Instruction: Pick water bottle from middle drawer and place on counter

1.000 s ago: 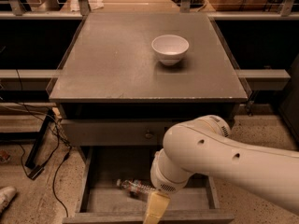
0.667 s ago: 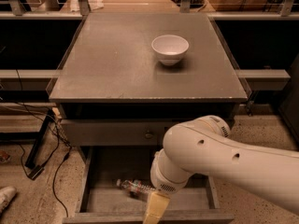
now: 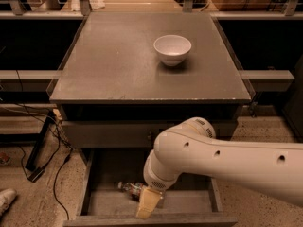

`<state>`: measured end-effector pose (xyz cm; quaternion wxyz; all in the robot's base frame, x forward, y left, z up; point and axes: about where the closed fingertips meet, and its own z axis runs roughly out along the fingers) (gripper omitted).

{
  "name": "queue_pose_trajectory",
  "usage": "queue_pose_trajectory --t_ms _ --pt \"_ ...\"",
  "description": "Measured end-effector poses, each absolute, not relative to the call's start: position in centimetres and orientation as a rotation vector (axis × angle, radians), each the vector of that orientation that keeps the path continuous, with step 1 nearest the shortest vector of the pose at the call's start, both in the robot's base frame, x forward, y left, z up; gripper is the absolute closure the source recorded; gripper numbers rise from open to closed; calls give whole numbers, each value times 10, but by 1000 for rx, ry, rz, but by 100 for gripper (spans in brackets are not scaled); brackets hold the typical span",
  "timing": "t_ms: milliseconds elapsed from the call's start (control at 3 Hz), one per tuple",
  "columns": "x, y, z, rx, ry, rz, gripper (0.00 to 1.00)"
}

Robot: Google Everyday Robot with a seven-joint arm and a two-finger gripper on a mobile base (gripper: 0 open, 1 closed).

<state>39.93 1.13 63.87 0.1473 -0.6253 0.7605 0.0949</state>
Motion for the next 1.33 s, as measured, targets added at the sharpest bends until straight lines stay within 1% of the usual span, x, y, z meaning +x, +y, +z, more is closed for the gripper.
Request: queue_pose_trajectory --t_ms 667,1000,1333 --pt "406 10 608 -1744 2255 227 0" --pt "425 -12 579 -1703 2278 240 0" --pt "425 -12 579 -1703 2277 242 0"
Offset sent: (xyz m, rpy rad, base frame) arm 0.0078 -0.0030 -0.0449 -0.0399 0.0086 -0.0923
